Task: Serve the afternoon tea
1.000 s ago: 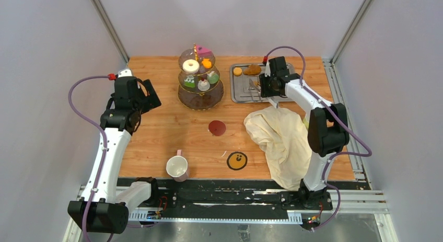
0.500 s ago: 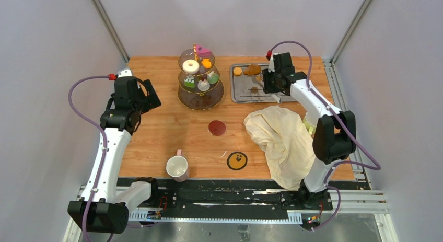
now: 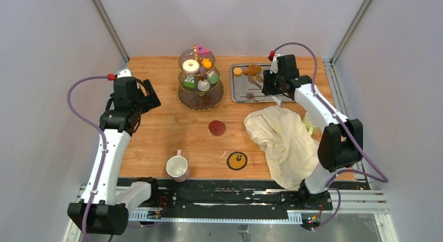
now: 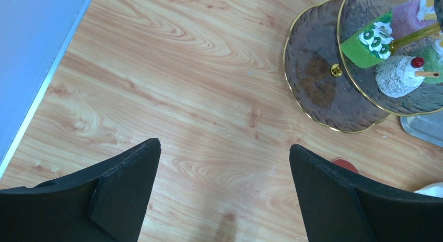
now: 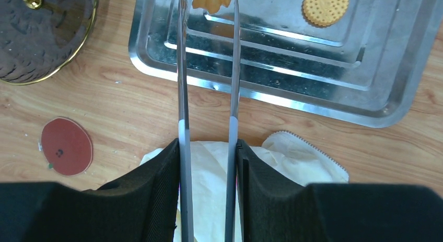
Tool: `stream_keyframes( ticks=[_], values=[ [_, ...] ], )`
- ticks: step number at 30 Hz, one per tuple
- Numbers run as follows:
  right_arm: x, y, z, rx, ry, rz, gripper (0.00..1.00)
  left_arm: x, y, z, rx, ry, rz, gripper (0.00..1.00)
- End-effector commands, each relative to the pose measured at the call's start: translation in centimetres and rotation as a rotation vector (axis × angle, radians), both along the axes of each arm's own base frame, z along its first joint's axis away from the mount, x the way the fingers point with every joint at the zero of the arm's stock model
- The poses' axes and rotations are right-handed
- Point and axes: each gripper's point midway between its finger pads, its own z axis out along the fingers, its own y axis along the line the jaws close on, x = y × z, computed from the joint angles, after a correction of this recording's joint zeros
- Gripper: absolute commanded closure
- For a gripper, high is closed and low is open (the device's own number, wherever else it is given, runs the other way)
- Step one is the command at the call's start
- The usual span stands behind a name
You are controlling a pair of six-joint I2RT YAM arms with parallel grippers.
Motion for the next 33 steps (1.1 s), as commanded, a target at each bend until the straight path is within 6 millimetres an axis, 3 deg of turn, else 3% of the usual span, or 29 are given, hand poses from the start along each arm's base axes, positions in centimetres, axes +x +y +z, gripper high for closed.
stream_keyframes(
  ticks=[1,10,23,33],
  values=[
    [-0.1,2.1,1.9,0.093,-0.049,0.042,0.8,-0.1,0.4,1.3,0.011,-0.044,0.011,0.02],
    [-0.4,7.1,2.5,0.147,-0.075,0.146,0.8,-0.4,0.5,1.3,0.014,-0.044,0.016,0.02],
    [0.3,13.9,-0.2,0.154,-0.059,0.291,0.8,-0.5,0.9,1.6,0.039,-0.036,0.024,0.02],
    [2.1,17.3,-2.5,0.19,-0.064,0.334,0.79,-0.4,1.1,1.5,0.047,-0.028,0.033,0.02]
  ],
)
